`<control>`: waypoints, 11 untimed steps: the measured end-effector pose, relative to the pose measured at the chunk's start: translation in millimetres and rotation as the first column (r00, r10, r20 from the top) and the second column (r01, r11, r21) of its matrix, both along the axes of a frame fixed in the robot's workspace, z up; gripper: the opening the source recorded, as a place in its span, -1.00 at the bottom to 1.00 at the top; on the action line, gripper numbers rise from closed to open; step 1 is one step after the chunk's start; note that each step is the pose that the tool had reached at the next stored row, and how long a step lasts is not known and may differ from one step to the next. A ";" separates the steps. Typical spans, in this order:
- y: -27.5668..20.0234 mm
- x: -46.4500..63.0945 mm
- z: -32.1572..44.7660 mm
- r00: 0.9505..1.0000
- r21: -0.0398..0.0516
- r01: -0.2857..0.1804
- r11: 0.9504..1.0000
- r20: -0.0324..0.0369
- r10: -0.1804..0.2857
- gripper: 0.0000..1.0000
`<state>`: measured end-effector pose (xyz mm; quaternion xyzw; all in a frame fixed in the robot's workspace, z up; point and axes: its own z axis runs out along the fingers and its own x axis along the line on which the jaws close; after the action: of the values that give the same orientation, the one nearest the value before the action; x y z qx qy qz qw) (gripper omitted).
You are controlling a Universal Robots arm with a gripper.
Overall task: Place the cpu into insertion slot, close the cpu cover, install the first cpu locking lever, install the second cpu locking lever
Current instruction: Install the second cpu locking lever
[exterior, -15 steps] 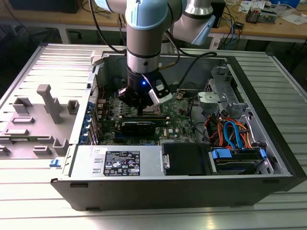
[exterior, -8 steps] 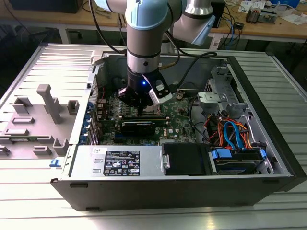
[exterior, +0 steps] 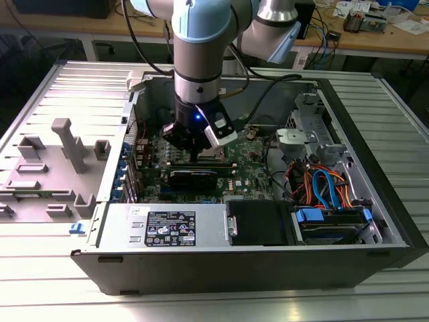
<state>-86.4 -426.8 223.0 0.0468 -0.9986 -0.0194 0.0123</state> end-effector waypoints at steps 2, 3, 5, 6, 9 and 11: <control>-1.4 -0.7 0.0 1.000 0.000 0.000 1.000 0.000 0.000 -0.79; -1.9 -1.0 0.0 1.000 0.000 0.000 1.000 0.000 0.000 -0.79; -2.4 -3.2 0.0 1.000 0.003 0.000 1.000 0.000 0.000 -0.79; -2.5 -4.2 0.0 1.000 0.005 0.000 1.000 0.000 0.000 -0.79; -2.5 -7.0 0.0 1.000 0.013 0.000 1.000 0.000 0.000 -0.79; -2.5 -7.8 -1.2 1.000 0.024 0.000 1.000 0.000 0.000 -0.79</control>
<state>-94.2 -429.3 221.8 0.0468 -0.9983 -0.0312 0.0117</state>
